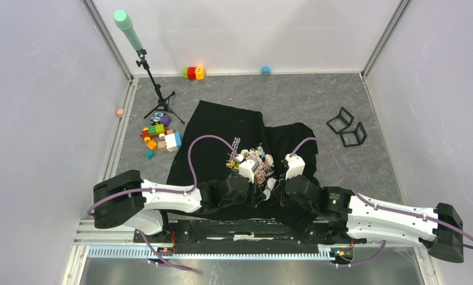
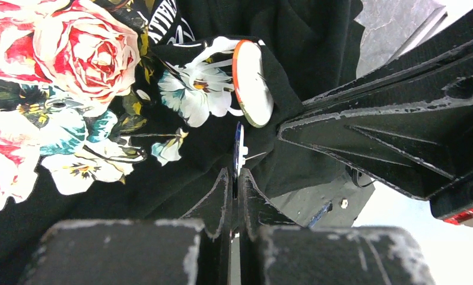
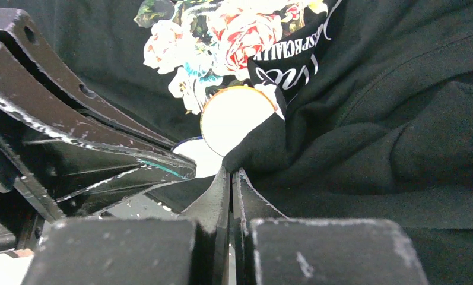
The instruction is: Pin the brooch onto the clothing
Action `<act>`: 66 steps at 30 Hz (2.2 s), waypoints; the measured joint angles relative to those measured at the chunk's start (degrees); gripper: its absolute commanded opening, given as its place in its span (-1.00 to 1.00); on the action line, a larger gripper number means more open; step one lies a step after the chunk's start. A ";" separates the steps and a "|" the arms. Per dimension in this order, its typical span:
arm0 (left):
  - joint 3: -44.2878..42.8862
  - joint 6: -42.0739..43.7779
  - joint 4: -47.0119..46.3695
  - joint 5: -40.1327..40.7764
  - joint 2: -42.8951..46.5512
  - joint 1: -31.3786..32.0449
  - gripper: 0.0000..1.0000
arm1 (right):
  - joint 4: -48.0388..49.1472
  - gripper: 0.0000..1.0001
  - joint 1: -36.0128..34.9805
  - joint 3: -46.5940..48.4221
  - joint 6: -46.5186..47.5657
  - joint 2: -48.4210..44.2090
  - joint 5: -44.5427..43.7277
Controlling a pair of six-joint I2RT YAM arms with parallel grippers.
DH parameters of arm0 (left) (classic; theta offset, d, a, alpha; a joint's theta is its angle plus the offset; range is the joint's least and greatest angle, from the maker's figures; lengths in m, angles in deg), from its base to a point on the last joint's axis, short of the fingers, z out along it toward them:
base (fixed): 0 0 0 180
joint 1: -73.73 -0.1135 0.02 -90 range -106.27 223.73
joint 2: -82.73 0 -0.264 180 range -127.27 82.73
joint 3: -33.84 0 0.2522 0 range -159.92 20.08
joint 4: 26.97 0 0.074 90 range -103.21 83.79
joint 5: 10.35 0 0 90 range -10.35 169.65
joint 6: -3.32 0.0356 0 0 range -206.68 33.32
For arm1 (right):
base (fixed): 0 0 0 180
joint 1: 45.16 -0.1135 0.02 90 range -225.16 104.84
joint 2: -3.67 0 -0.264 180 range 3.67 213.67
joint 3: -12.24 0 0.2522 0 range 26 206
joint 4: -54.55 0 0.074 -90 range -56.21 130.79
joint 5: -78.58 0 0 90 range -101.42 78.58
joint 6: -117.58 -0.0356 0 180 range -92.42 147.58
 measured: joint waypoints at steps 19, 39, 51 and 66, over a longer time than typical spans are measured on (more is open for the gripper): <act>-4.15 -0.02 6.75 4.09 -2.84 1.53 -0.96 | 3.85 -1.00 0.00 -0.04 2.51 3.43 2.80; -1.25 0.31 1.73 3.91 -1.51 2.54 -0.95 | 4.09 -1.00 -0.02 -0.04 1.27 6.16 2.47; -3.54 -0.59 7.10 6.14 -3.13 2.54 -0.95 | 3.74 -1.00 -0.02 -0.04 1.27 3.26 1.79; -5.55 -0.61 8.74 5.99 -5.16 3.15 -0.95 | 4.92 -1.00 -0.02 -0.33 1.29 4.59 1.92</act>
